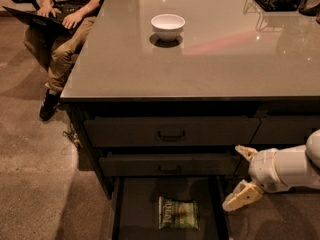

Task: Pick green jalapeno chip bag from bottom drawer and place on counter

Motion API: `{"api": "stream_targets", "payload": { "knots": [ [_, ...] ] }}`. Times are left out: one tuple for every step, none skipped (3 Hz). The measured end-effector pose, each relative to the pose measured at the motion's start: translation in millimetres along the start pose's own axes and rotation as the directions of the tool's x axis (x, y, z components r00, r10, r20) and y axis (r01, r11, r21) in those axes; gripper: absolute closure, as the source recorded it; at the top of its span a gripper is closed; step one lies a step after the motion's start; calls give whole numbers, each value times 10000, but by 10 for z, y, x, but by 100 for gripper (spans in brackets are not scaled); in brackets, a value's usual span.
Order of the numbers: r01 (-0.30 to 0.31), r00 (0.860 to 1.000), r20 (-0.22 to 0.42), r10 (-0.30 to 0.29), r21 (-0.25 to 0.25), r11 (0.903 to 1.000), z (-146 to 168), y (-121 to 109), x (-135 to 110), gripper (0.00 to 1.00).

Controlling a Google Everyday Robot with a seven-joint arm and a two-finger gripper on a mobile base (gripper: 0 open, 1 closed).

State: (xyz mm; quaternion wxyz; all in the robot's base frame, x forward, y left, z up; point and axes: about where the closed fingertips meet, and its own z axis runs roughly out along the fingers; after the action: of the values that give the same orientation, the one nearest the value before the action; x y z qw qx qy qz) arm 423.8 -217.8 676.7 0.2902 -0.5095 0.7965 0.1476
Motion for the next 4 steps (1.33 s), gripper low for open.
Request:
{"api": "stream_targets", "payload": {
  "knots": [
    [-25,9988,490,57,-645,9979,576,31,273,0],
    [-229,9980,568,287,-1000,9947,748,97,391,0],
    [-229,9980,568,287,-1000,9947,748,97,391,0],
    [-299,9983,461,346,-990,9946,884,70,459,0]
  ]
}}
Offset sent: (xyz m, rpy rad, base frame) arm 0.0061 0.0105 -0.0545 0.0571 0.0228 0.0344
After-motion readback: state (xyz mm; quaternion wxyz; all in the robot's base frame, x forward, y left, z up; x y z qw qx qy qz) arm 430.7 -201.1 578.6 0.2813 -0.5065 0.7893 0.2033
